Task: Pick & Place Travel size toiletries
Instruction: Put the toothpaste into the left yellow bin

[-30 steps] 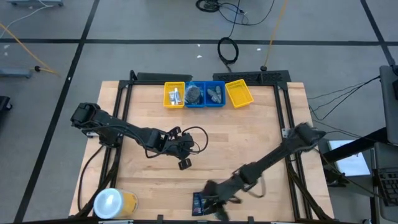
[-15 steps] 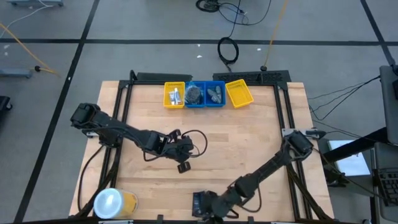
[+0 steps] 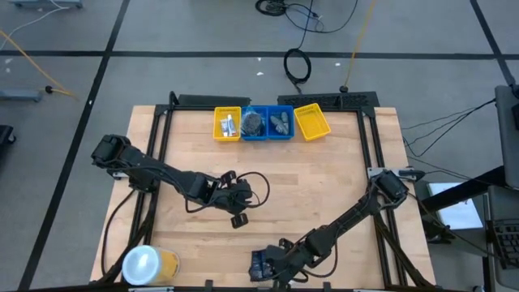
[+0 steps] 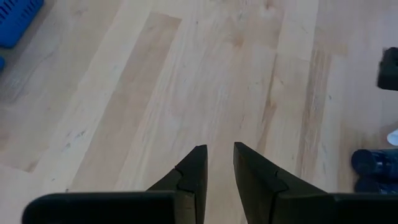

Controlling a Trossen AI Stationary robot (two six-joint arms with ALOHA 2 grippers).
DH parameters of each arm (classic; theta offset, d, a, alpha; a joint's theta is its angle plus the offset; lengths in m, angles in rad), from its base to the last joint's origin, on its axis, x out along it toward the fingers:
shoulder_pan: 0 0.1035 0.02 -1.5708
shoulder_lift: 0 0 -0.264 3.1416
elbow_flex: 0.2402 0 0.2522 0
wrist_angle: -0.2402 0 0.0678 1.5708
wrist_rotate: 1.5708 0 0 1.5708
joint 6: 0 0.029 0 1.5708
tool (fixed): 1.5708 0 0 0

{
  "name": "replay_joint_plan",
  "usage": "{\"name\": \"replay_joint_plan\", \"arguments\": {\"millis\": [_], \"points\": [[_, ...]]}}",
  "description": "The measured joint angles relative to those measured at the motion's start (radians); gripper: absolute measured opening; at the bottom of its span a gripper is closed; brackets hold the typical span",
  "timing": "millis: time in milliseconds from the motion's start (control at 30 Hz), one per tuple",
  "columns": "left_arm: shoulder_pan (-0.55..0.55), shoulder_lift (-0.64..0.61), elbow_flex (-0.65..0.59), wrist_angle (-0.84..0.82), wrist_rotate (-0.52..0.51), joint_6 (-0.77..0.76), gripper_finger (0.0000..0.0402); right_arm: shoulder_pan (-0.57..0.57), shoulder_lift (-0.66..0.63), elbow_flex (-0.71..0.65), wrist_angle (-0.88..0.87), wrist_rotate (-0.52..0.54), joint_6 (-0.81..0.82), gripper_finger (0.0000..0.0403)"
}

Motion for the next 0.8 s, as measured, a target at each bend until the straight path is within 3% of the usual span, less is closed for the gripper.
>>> {"name": "replay_joint_plan", "arguments": {"millis": [800], "points": [[0.0,0.0,0.0,0.009,0.0,0.004,0.0077,-0.041,-0.021,0.001,-0.089,0.004,-0.027,0.01]]}}
